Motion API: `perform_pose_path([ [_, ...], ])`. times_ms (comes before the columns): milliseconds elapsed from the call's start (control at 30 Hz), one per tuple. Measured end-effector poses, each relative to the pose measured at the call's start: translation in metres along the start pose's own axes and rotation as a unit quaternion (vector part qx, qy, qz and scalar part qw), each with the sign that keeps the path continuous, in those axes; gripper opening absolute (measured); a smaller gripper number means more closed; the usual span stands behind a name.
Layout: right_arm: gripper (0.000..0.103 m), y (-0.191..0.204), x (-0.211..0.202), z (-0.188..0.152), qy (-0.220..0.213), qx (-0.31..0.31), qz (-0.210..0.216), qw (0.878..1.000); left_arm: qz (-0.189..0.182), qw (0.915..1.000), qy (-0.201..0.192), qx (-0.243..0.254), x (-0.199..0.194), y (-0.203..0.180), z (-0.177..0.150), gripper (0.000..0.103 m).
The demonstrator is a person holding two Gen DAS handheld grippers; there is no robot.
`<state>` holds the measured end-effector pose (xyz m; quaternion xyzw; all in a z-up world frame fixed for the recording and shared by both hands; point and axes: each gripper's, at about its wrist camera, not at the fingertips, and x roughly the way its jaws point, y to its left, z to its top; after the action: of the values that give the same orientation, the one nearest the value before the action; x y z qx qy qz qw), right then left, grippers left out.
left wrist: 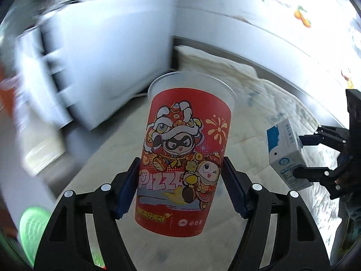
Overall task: Collect trash
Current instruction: 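Grasp the red printed paper cup with the left tool, then carry the carton and red cup to the green basket and release both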
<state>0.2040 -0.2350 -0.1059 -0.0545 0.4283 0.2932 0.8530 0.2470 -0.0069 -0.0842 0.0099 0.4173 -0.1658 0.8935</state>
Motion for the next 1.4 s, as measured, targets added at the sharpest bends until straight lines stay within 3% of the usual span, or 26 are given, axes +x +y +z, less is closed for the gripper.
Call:
perform_pose_path([
  [200, 0.066, 0.068, 0.028, 0.026, 0.001, -0.043, 0.062, 0.997, 0.074, 0.9947, -0.026, -0.066, -0.077, 0.070, -0.048, 0.069],
  [333, 0.066, 0.127, 0.054, 0.046, 0.007, -0.070, 0.108, 0.992, 0.126, 0.9849, -0.031, -0.115, -0.115, 0.120, -0.086, 0.069],
  [600, 0.066, 0.232, 0.125, 0.086, 0.034, -0.093, 0.163, 0.982, 0.197, 0.9605, -0.005, -0.197, -0.136, 0.208, -0.153, 0.069],
  [800, 0.066, 0.293, 0.184, 0.110, 0.059, -0.097, 0.164, 0.980, 0.212, 0.9411, 0.014, -0.263, -0.131, 0.260, -0.195, 0.069],
  [1033, 0.067, 0.338, 0.246, 0.120, 0.087, -0.070, 0.161, 0.981, 0.216, 0.9297, 0.033, -0.296, -0.113, 0.286, -0.212, 0.070],
  [1400, 0.072, 0.350, 0.248, 0.118, 0.080, -0.068, 0.161, 0.981, 0.221, 0.9203, 0.037, -0.321, -0.116, 0.293, -0.227, 0.071],
])
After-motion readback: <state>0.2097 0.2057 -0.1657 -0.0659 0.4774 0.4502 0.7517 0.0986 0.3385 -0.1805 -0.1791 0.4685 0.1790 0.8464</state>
